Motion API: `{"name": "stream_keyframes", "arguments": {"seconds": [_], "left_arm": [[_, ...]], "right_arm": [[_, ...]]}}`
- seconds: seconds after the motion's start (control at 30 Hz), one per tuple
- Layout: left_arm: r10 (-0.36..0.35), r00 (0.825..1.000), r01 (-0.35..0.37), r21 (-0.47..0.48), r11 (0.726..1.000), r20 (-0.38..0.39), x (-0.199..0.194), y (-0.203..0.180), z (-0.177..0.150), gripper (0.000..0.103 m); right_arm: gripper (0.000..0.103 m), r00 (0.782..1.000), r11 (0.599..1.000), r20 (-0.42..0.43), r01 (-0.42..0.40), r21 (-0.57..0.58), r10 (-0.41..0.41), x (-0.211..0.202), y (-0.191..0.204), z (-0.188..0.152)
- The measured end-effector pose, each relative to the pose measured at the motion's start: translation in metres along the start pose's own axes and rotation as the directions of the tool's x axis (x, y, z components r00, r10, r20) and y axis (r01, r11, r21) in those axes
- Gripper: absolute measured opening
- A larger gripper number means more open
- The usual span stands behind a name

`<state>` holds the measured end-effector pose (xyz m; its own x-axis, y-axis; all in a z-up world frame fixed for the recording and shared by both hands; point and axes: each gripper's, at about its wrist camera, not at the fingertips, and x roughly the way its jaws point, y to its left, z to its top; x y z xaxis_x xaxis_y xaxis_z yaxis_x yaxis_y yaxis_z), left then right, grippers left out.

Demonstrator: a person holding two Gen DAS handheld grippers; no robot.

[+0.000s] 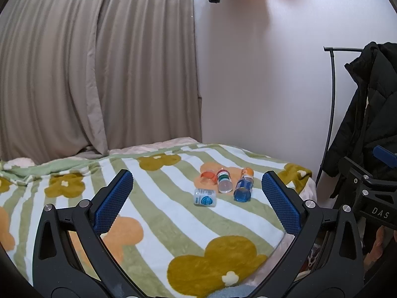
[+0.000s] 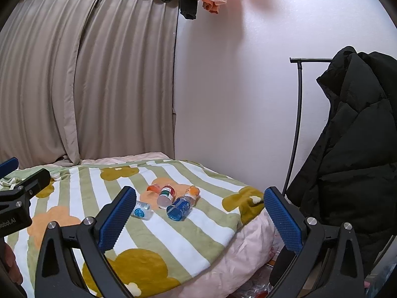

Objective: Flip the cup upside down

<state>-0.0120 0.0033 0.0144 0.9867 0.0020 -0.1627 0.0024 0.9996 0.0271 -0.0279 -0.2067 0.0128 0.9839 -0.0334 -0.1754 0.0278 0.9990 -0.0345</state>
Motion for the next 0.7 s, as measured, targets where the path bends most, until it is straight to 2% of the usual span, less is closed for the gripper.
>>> {"name": "stream_keyframes", "arguments": {"seconds": [0.7], "left_arm": [[-0.011, 1.000, 0.011, 0.005, 1.000, -0.004, -0.0038, -0.0076, 0.0016, 0.103]], "right_arm": [[0.103, 1.000, 1.000, 0.004, 0.002, 0.003, -0.002, -0.0021, -0.0003, -0.0040]]}}
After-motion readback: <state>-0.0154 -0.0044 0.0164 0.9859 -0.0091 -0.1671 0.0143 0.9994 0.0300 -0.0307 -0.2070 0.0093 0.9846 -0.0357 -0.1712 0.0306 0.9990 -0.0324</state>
